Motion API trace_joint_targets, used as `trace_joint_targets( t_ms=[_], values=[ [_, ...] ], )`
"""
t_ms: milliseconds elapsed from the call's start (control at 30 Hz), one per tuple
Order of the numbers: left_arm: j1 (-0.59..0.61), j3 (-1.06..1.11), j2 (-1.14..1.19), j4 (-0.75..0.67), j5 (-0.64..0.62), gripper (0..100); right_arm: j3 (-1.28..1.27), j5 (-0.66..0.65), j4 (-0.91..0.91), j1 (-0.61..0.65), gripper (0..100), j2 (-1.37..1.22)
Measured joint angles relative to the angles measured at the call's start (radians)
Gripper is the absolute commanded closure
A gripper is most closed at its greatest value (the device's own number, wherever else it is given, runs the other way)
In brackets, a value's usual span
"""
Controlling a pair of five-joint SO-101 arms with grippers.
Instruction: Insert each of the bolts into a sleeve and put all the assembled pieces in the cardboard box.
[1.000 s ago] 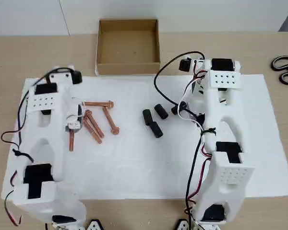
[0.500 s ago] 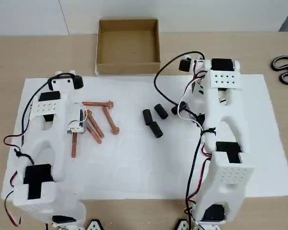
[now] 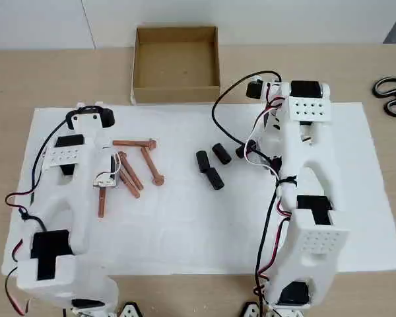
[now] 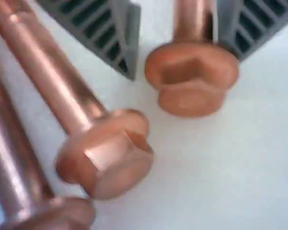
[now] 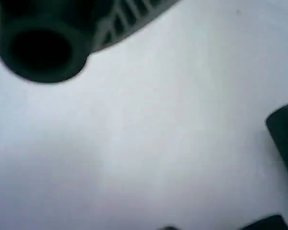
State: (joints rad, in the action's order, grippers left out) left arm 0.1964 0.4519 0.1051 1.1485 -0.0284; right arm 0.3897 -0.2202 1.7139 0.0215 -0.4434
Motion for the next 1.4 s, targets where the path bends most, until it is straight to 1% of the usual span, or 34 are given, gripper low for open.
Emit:
trace_joint_targets(
  t_ms=[133, 433, 533, 767, 867, 1000, 1067, 1167, 1300, 1400],
  values=[
    [-0.002, 0.002, 0.000, -0.011, -0.012, 100, 0.000, 0.000, 0.000, 0.000, 99.4, 0.000],
    [-0.006, -0.014, -0.003, 0.006, -0.034, 99, 0.000, 0.000, 0.000, 0.000, 99.4, 0.000],
    [0.005, -0.098, 0.002, 0.118, -0.035, 99, 0.000, 0.000, 0.000, 0.000, 99.4, 0.000],
    [0.005, -0.425, 0.002, 0.499, -0.035, 99, 0.000, 0.000, 0.000, 0.000, 99.5, 0.002],
    [0.000, -0.545, 0.002, 0.569, -0.029, 99, 0.000, 0.000, 0.000, 0.000, 99.5, 0.034],
    [0.003, -0.667, -0.005, 0.580, -0.048, 99, 0.000, 0.000, 0.000, 0.000, 99.5, 0.155],
    [0.000, -0.690, -0.041, 0.583, -0.081, 99, 0.000, 0.000, 0.000, 0.000, 99.5, 0.224],
    [-0.032, -0.703, -0.150, 0.588, -0.091, 99, -0.006, 0.000, 0.000, 0.000, 99.5, 0.328],
    [-0.118, -0.703, -0.344, 0.591, -0.098, 99, -0.071, 0.000, 0.000, 0.017, 99.5, 0.470],
    [-0.184, -0.689, -0.480, 0.589, -0.094, 99, -0.167, 0.000, 0.000, 0.066, 99.5, 0.585]
  ],
)
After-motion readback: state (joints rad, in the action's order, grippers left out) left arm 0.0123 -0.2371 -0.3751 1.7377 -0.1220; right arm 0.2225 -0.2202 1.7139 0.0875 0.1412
